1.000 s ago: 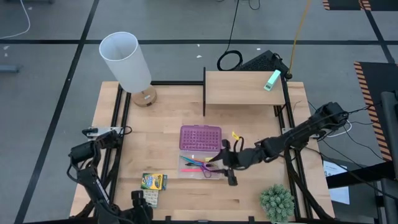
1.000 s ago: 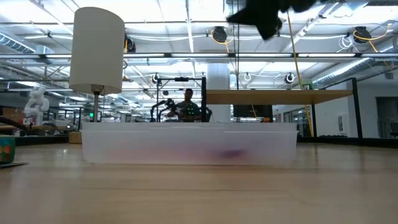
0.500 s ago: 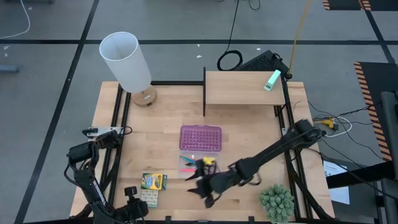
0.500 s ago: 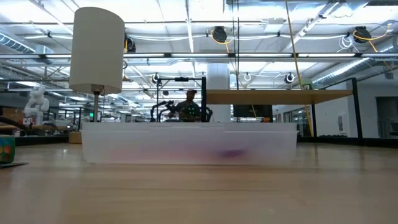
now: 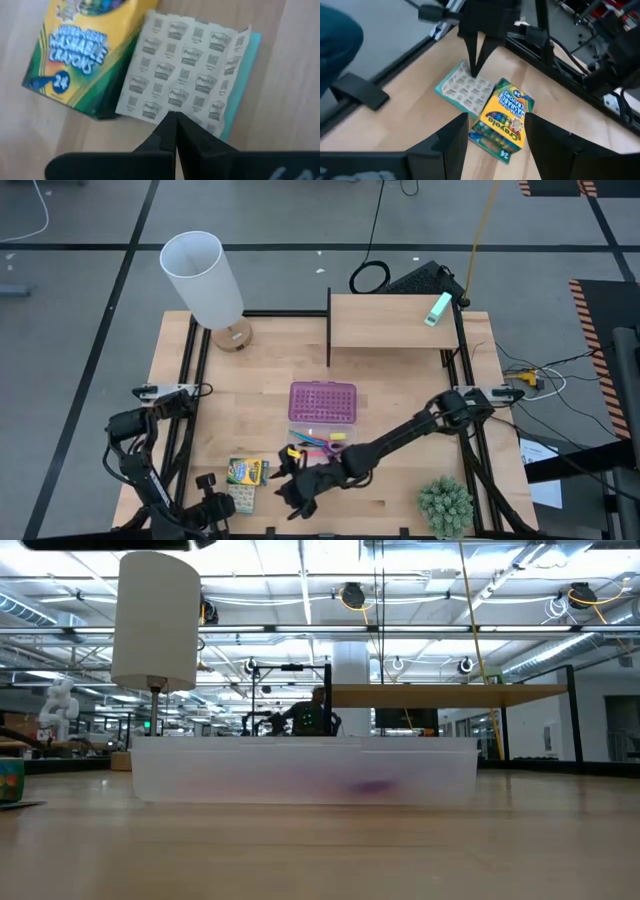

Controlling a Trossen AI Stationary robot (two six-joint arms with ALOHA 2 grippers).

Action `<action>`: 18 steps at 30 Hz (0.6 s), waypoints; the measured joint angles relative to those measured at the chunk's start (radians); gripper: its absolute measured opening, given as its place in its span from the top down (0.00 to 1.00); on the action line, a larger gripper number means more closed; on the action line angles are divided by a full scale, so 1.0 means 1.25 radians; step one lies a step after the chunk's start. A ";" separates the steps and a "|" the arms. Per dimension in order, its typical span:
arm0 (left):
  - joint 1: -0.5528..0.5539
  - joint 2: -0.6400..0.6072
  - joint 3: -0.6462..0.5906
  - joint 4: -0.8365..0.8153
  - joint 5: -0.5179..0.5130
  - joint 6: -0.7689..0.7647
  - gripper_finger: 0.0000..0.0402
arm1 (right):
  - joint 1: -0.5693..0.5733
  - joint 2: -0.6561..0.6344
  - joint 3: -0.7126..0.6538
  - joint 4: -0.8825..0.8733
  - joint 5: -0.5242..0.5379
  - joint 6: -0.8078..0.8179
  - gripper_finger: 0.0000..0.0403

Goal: Pack school essentials
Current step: Put the green sticky notes into the violet plastic pencil case

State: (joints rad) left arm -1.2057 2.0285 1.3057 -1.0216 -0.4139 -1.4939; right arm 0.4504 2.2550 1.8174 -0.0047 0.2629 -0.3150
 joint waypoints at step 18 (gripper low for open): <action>0.143 -0.001 -0.053 0.225 -0.122 0.108 0.98 | -0.021 0.027 -0.017 -0.089 -0.137 -0.235 0.54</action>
State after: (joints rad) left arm -1.0275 2.0274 1.2388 -0.7400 -0.5661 -1.3589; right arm 0.4244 2.2886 1.7957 -0.1166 0.0917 -0.6086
